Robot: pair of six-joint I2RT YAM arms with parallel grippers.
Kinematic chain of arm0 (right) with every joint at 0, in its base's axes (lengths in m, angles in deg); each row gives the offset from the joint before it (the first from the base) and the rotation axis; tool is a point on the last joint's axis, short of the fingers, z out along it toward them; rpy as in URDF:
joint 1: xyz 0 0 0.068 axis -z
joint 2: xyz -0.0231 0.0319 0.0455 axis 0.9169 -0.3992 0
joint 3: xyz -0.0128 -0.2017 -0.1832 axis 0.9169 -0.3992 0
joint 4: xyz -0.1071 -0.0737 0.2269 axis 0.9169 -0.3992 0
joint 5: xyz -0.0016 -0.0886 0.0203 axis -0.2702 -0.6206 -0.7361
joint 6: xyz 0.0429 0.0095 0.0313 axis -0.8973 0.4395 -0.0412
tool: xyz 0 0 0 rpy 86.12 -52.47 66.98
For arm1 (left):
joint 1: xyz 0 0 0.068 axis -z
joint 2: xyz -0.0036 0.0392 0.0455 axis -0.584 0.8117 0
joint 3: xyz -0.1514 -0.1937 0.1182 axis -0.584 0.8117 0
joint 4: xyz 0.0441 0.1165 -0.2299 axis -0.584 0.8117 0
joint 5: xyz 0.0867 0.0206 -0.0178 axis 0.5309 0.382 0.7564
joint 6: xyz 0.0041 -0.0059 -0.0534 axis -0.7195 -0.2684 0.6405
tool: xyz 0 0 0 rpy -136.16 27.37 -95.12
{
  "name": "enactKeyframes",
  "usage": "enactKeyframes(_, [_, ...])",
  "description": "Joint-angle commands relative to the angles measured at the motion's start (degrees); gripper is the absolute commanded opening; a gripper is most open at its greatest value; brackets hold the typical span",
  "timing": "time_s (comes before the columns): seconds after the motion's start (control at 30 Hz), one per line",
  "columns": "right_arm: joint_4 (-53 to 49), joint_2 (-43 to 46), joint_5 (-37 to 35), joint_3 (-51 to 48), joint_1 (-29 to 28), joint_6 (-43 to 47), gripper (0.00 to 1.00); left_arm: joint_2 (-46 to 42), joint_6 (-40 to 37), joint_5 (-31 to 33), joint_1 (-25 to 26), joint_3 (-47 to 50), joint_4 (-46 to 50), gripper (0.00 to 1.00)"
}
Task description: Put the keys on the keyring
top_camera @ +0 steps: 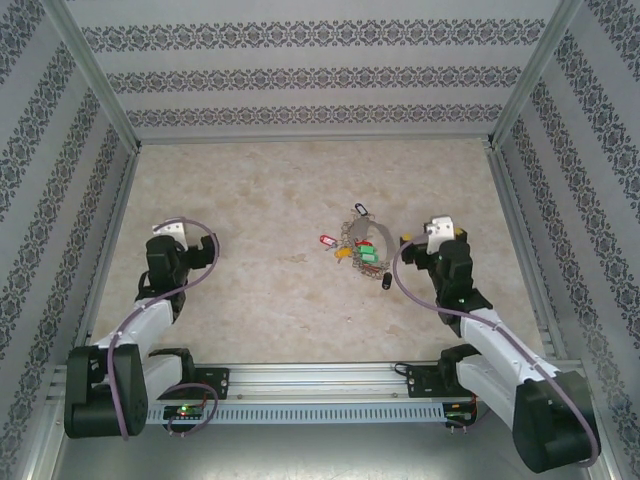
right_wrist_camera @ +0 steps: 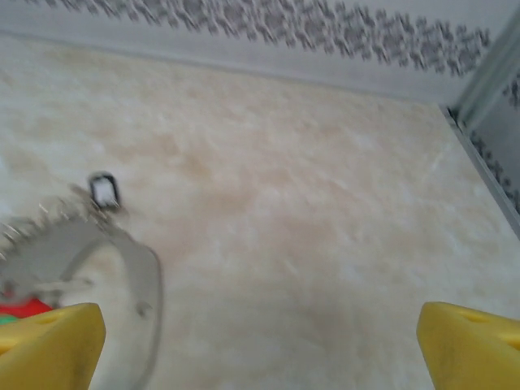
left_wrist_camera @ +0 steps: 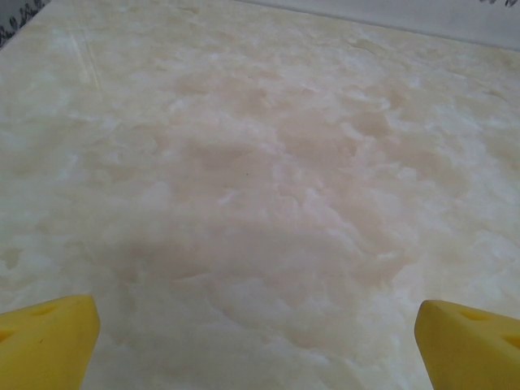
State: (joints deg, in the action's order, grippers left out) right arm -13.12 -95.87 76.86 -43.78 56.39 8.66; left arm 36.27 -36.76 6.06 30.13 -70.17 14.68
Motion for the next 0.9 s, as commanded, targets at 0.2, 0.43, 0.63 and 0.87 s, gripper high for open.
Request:
enactKeyframes(0.2, [30.5,-21.1,8.8,-1.1,6.5,-2.2,0.98,18.9,-5.1,1.3,3.2,-1.3,-26.7,1.0])
enactKeyframes(0.43, [35.1,-33.7,6.6,3.1,8.4,-4.5,0.98,26.5,-6.8,5.7,6.0,-3.9,-28.4,1.0])
enactKeyframes(0.63, [34.3,-35.6,-1.1,5.8,7.9,-6.6,0.98,26.7,-6.0,7.2,5.9,-6.3,-24.1,0.99])
enactKeyframes(0.87, [30.2,-34.7,1.6,7.1,7.7,-5.5,0.98,26.7,-6.0,7.1,5.9,-6.2,-24.0,1.0])
